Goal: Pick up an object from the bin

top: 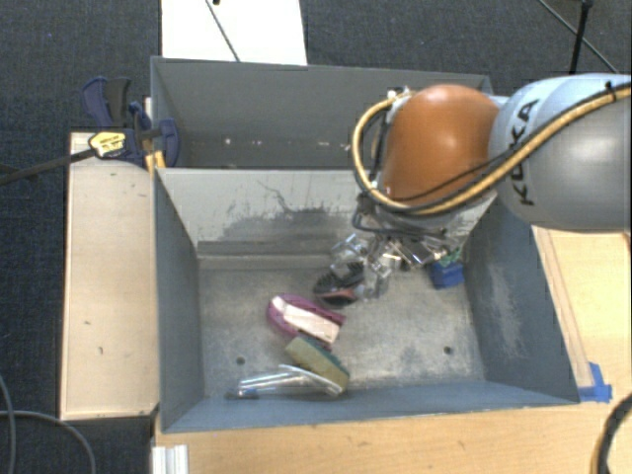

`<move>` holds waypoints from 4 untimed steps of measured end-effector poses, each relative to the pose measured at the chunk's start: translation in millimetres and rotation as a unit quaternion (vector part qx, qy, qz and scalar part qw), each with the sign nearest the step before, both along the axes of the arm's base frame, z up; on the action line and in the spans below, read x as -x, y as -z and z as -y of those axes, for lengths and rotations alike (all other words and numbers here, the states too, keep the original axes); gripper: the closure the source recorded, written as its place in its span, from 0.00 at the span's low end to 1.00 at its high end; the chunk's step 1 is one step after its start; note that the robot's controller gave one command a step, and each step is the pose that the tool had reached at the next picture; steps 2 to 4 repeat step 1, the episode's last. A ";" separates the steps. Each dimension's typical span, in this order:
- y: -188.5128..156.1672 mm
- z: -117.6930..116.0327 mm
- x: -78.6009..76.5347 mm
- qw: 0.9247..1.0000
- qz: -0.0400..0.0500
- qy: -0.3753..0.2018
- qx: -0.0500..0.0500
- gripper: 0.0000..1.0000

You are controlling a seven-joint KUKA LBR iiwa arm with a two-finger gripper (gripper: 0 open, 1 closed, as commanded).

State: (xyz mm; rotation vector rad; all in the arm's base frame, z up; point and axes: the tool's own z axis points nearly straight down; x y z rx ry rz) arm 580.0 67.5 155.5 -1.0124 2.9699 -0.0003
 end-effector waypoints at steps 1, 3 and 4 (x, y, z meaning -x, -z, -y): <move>-64.3 -8.8 14.6 1.000 0.002 -0.010 0.000 1.00; -64.3 -8.8 14.6 1.000 0.002 -0.010 0.000 1.00; -64.3 -8.8 14.6 1.000 0.002 -0.010 0.000 1.00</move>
Offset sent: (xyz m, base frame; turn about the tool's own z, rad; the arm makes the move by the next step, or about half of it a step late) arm -0.0159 0.0081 0.0601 -0.0236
